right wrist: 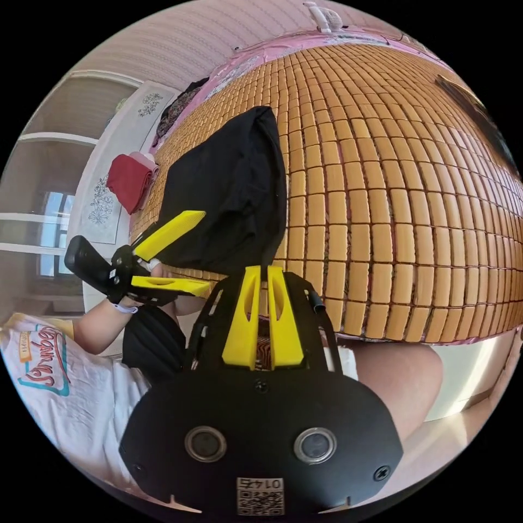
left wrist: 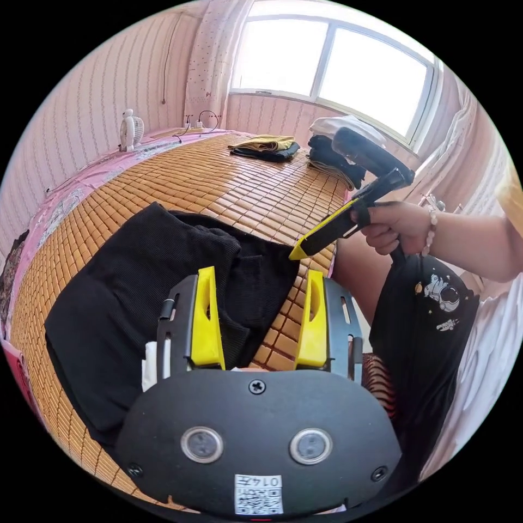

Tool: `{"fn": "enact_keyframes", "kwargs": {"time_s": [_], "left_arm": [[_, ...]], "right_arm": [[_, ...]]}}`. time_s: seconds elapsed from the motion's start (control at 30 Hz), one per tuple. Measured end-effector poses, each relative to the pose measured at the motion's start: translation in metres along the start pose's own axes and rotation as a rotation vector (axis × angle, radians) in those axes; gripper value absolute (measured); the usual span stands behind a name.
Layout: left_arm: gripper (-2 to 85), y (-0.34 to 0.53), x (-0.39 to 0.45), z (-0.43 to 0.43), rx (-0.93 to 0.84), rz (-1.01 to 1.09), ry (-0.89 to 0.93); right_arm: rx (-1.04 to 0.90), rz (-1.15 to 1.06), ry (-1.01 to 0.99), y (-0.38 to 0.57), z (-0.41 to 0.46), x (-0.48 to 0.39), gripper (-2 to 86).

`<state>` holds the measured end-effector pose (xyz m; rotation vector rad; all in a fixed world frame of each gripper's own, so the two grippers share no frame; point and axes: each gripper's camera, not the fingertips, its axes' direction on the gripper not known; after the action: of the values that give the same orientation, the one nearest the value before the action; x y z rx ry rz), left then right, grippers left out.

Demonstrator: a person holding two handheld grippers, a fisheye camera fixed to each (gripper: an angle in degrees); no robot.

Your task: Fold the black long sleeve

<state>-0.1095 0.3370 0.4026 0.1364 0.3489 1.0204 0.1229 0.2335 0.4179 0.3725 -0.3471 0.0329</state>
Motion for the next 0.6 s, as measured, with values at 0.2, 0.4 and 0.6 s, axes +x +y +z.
{"fn": "enact_keyframes", "kwargs": {"time_s": [0.2,0.4,0.6], "left_arm": [[19.4,-0.024,0.009,0.031,-0.084,0.071,-0.015],[1.3,-0.019,0.02,0.039,-0.165,0.045,-0.197],[-0.1,0.008,0.042,0.014,-0.184,0.099,-0.064]], "right_arm": [[0.142,-0.057,-0.309,0.014,-0.032,0.035,1.5],[0.102,-0.116,-0.37,0.031,-0.035,0.059,3.2],[0.184,-0.042,-0.162,0.049,-0.049,0.11,11.1]]}}
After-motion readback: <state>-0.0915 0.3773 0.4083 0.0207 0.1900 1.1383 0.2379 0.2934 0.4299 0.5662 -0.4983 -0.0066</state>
